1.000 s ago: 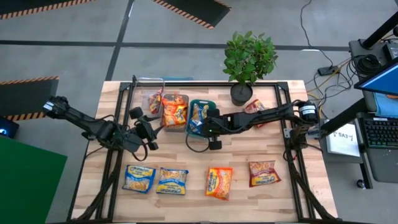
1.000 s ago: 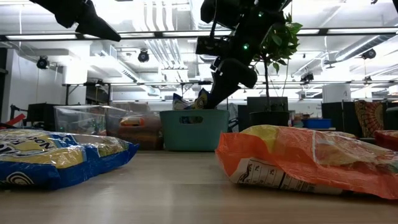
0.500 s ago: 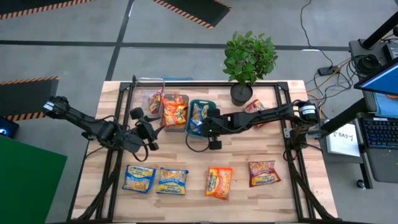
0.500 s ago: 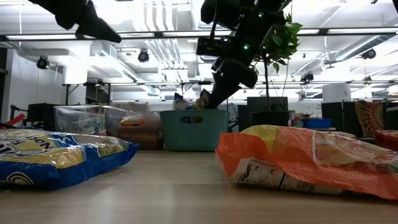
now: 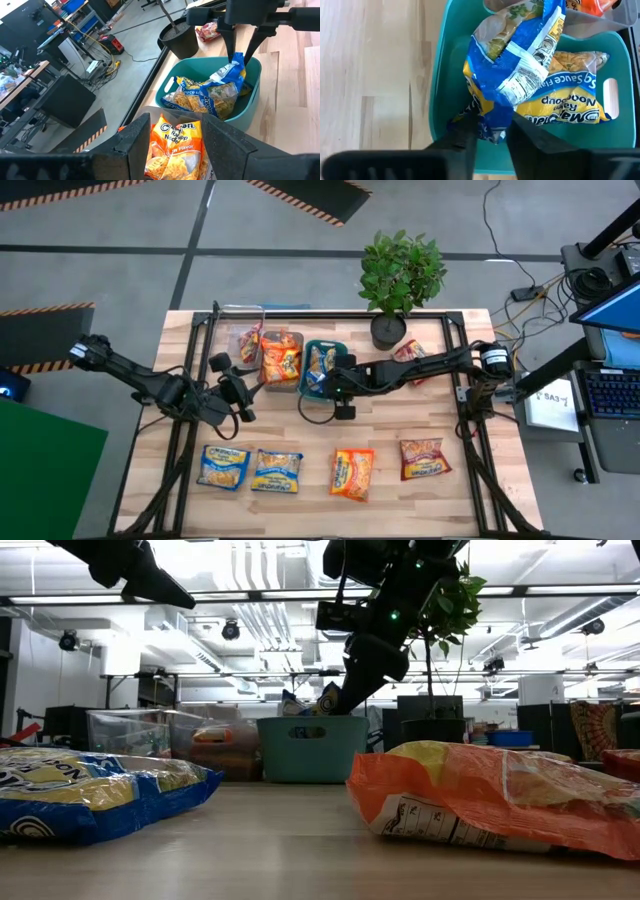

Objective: Sort Maruchan noodles
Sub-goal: Put the blue noodle pack into the green bin, then put the red noodle pack into the transparent bin

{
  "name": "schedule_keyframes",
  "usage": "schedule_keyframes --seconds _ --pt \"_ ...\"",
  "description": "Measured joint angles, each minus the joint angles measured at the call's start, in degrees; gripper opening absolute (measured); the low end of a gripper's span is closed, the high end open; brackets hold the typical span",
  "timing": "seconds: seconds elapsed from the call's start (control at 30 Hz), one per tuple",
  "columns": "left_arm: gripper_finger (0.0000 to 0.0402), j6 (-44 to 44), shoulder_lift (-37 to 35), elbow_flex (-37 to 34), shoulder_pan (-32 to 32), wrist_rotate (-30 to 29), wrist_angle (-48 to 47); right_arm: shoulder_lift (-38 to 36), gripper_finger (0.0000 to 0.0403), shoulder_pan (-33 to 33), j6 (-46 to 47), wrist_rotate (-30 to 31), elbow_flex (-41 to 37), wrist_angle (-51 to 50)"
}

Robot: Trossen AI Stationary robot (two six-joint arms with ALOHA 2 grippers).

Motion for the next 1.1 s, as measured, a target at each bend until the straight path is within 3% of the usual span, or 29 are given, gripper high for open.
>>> schedule_keyframes --seconds 0.23,0.47,0.73,0.93,1.1 --pt "0.0159 0.0 0.0 0.0 0.0 0.0 0.0 0.0 0.0171 0.11 3.73 0.03 3.21 -3.91" --pt "0.0159 -0.02 0.0 0.0 -0.01 0.0 0.0 -0.07 0.021 1.45 5.57 -0.01 11.26 -12.44" --pt "0.0159 -0.05 -0.02 0.0 0.0 0.01 -0.02 -0.09 0.0186 4.07 6.96 -0.01 18.3 -15.42" --pt "0.0159 -0.28 -0.02 0.0 0.0 1.09 0.28 -0.48 0.0139 5.73 11.32 -0.01 24.46 -26.88" --pt "0.0159 1.68 -0.02 -0.02 0.0 1.12 1.81 -3.68 0.0099 6.36 12.41 0.01 21.57 -28.77"
